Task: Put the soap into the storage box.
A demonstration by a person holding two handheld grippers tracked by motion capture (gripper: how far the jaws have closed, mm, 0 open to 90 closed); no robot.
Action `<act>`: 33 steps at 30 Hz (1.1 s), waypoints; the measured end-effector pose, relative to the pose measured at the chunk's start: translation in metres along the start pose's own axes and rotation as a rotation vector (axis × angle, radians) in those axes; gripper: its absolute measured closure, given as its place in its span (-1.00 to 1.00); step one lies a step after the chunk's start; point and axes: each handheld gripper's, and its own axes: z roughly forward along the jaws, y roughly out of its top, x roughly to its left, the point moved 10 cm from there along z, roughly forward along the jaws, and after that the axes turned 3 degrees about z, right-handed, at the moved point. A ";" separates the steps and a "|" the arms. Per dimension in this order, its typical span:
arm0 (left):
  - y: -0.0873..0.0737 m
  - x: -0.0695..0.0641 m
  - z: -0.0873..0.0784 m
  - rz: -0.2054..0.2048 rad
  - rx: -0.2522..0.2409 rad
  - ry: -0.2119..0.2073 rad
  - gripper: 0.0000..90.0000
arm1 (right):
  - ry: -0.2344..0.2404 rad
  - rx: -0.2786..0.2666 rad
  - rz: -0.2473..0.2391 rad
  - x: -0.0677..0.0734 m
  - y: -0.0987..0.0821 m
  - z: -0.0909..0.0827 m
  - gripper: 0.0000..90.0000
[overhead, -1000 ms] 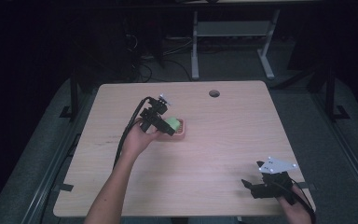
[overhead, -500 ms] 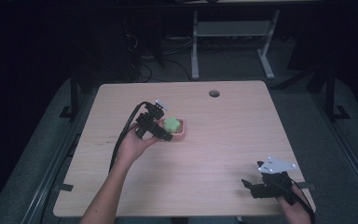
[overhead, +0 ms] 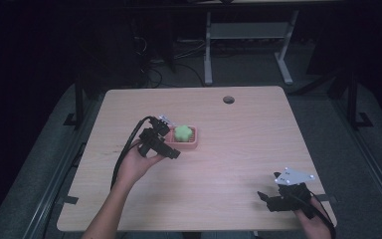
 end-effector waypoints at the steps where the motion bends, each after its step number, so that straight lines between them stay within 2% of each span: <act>1: -0.001 -0.001 0.000 -0.001 -0.001 0.000 -0.55 | -0.001 0.001 0.001 0.000 0.000 0.000 -0.69; 14: -0.015 -0.009 -0.005 0.019 -0.012 -0.009 -0.55 | -0.012 -0.002 0.005 -0.003 -0.001 0.000 -0.69; 33: -0.046 -0.013 -0.015 0.006 -0.035 -0.013 -0.57 | -0.017 0.005 0.006 -0.003 -0.002 0.001 -0.69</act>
